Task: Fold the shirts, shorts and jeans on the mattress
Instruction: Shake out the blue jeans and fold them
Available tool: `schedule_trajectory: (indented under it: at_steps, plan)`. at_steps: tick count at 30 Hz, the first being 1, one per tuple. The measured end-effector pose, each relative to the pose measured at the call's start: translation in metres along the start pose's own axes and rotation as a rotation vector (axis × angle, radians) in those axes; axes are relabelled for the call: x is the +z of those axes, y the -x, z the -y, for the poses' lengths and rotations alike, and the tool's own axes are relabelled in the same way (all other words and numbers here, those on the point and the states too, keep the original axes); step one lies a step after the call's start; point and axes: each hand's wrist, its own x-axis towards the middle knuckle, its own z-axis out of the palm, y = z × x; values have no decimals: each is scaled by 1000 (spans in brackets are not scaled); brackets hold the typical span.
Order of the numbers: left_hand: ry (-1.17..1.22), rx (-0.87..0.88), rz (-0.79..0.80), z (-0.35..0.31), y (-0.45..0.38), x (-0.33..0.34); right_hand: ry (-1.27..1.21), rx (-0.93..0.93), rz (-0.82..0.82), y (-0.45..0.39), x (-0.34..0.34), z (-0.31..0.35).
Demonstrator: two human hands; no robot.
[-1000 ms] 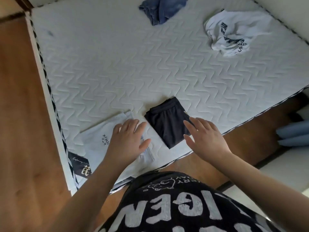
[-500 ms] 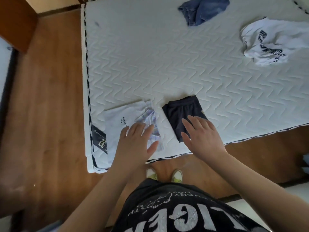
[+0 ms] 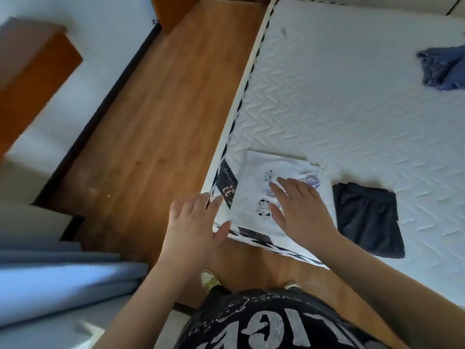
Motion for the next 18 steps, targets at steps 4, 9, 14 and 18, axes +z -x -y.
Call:
schedule_trajectory:
  at_steps: [4,9,14,18]
  plan:
    - [-4,-100,-37,98,35,-2,-5,-159,-36,-56,5,93]
    - [-6,-251,-56,191,79,-7,-18,-337,-68,-96,14,204]
    - [-13,-381,-160,247,115,-17,11,-440,-25,-117,11,270]
    - [-10,-477,-191,279,133,-13,12,-501,12,-132,12,304]
